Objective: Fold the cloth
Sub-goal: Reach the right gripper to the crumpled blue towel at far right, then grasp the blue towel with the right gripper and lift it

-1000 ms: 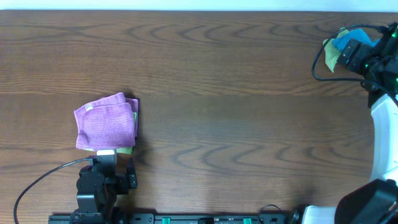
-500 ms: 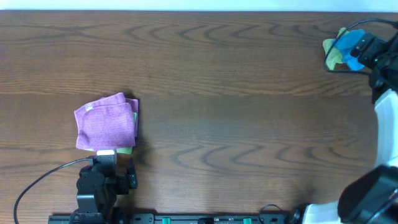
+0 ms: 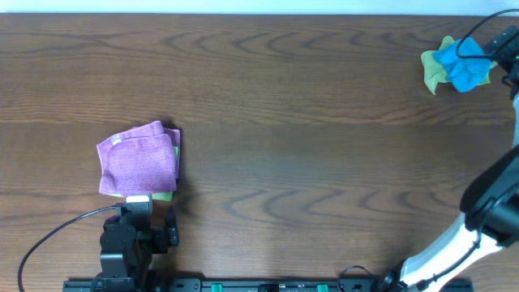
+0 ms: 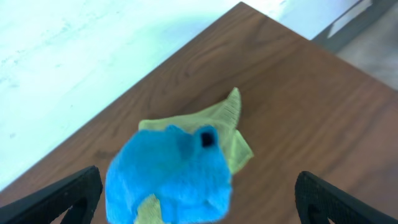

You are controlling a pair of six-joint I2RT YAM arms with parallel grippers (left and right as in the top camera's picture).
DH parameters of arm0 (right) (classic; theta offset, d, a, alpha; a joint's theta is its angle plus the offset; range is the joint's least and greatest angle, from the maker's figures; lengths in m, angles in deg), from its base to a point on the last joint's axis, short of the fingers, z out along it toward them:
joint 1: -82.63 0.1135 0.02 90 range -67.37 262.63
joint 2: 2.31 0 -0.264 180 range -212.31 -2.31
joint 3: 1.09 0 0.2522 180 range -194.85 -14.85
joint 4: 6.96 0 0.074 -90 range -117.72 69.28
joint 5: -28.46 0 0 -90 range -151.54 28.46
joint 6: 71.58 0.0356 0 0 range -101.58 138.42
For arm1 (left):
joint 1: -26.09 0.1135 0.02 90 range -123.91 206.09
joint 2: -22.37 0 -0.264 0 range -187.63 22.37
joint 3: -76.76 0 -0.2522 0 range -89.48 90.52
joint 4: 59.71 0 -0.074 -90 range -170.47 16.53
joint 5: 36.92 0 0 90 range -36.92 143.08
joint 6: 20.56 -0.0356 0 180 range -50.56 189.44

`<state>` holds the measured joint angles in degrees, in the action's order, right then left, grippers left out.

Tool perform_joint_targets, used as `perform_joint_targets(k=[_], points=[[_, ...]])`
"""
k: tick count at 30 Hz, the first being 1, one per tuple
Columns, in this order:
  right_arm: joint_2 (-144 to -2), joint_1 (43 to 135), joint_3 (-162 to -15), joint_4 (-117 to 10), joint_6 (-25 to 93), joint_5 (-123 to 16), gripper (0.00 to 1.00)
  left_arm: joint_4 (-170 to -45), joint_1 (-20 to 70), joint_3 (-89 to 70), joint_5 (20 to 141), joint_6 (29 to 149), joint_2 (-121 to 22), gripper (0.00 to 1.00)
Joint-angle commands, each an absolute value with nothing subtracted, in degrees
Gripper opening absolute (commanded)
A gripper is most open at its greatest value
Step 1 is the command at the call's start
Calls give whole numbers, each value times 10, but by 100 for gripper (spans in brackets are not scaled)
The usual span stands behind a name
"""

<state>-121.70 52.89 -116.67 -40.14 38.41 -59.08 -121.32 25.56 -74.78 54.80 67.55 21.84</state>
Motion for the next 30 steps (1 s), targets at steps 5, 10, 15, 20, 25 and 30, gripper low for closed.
perform_joint_targets(k=[5,10,15,20,25,30], points=[[-1275,543,-1194,-400,444,-532,99,-1240,258,-769,555,683,222,95],[-1299,550,-1194,-397,451,-526,99,-1240,258,-769,555,683,222,95],[-1319,553,-1194,-393,457,-525,99,-1240,258,-769,555,683,222,95],[-1342,555,-1194,-387,458,-518,82,-1240,258,-769,555,683,222,95],[-1346,557,-1194,-371,458,-518,55,-1240,258,-769,555,683,222,95],[-1341,558,-1194,-370,458,-478,1,-1240,258,-769,555,683,222,95]])
